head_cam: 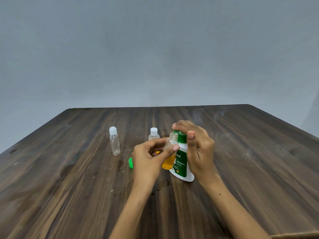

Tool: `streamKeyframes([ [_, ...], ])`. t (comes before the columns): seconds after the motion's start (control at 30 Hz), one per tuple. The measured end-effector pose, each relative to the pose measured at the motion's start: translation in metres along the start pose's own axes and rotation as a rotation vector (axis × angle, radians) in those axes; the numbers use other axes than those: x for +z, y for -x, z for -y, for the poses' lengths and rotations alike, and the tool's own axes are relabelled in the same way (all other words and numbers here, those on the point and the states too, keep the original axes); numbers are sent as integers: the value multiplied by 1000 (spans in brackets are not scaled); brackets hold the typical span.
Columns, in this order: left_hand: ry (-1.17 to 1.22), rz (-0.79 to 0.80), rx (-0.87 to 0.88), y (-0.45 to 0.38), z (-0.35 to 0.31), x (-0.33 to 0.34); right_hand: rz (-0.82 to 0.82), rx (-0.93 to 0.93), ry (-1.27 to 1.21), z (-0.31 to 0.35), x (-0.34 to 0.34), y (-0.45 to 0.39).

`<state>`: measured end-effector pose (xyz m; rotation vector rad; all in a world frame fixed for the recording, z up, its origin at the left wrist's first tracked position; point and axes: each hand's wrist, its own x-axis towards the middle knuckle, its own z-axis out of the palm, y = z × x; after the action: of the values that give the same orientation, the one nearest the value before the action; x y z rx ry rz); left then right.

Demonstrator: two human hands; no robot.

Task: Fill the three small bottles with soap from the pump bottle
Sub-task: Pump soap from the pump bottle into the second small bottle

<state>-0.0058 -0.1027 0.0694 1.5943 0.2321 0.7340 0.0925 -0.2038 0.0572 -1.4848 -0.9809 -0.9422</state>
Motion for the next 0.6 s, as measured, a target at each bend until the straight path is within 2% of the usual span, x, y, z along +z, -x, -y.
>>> streamKeyframes([
  [0.6, 11, -1, 17, -1, -2, 2, 8, -19, 17, -2, 0, -7],
])
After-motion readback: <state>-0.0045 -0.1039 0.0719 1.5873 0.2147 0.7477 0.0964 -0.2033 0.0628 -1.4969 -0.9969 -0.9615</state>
